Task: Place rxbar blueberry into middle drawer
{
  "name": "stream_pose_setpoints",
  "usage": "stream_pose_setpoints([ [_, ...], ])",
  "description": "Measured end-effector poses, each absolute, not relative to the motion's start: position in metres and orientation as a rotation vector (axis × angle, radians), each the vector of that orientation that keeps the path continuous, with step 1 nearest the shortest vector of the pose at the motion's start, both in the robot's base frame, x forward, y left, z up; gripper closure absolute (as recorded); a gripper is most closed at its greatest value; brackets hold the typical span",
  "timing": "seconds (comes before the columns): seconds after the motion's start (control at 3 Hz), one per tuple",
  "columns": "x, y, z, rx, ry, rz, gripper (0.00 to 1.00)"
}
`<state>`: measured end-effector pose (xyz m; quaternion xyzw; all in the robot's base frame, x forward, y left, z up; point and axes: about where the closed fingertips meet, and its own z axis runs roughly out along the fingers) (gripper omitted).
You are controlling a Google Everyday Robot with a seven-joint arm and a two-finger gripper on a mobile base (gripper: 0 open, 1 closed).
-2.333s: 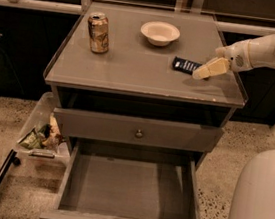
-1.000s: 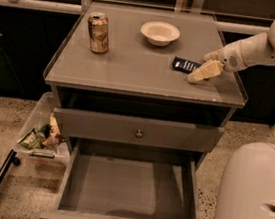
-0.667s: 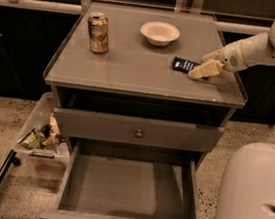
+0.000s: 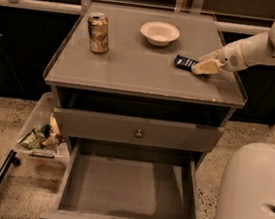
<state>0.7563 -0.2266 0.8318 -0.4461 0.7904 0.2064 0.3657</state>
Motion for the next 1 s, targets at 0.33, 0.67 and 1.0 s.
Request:
stream_pose_setpoints([
  [0.33,0.7563,-0.2266,0.8317,-1.147,2.032,0.531,1.0],
  [0.67,0.7563,-0.2264,0.8313,-1.147,2.033,0.532,1.0],
  [1.0,0.756,-0.226,0.8337,-1.148,2.036,0.535,1.0],
])
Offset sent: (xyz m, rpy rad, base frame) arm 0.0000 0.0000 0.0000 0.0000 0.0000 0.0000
